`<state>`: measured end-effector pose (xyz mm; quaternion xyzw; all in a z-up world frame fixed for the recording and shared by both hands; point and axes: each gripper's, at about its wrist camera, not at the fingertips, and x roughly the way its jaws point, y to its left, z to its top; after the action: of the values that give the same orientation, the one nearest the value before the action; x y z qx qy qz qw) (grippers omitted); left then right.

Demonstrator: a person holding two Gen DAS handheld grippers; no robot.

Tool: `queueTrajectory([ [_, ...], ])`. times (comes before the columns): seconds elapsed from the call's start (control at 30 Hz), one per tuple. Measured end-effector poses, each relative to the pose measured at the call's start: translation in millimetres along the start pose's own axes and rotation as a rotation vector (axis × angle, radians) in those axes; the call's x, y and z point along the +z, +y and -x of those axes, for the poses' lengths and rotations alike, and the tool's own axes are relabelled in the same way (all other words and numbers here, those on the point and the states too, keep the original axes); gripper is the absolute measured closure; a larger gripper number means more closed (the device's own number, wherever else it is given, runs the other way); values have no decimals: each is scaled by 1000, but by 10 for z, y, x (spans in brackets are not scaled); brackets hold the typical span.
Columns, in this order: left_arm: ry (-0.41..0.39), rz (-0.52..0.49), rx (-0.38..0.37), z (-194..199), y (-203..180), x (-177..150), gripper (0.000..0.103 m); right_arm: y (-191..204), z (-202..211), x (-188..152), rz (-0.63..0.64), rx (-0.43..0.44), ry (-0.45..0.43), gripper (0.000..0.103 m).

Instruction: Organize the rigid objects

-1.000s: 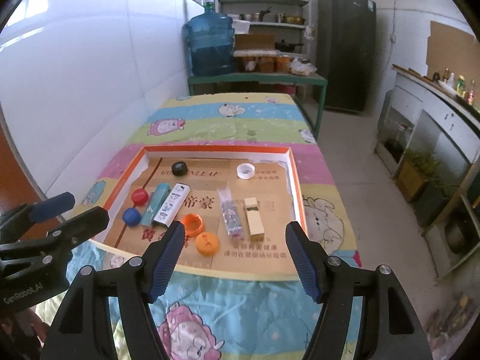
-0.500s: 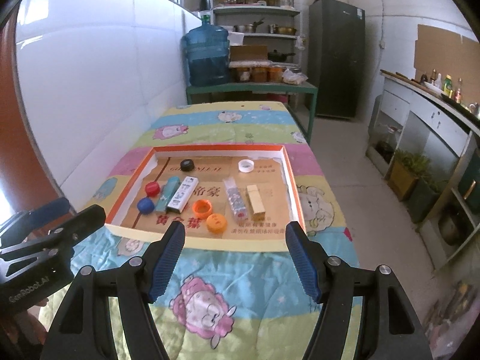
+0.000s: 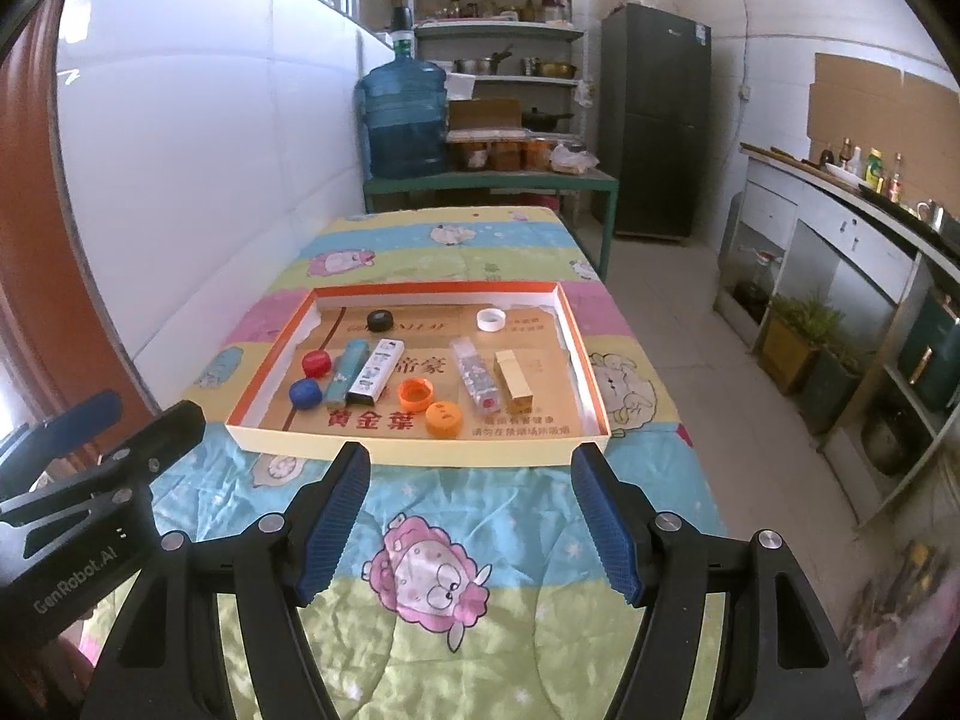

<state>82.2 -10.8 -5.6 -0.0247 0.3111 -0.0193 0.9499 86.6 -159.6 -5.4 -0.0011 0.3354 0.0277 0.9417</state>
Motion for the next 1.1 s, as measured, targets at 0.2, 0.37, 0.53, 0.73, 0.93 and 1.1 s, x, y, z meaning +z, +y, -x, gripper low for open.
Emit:
queueTrajectory([
  [0.2, -20, -12, 36, 143, -45, -54, 32, 46, 127, -34, 7, 8, -30, 32],
  [0.37, -62, -4, 96, 299, -66, -82, 32, 86, 197, -69, 12, 21, -35, 32],
  [0.53, -101, 13, 118, 433, -49, -89, 32, 125, 275, -81, 21, 24, -46, 32],
  [0.73, -103, 12, 111, 486, -35, -101, 33, 148, 343, -81, 18, 24, -55, 32],
  [0.93, -95, 16, 90, 521, -39, -111, 34, 174, 389, -79, 34, -2, -72, 32],
  [1.1, -103, 24, 97, 532, -21, -97, 35, 171, 397, -76, 37, -23, -80, 32],
])
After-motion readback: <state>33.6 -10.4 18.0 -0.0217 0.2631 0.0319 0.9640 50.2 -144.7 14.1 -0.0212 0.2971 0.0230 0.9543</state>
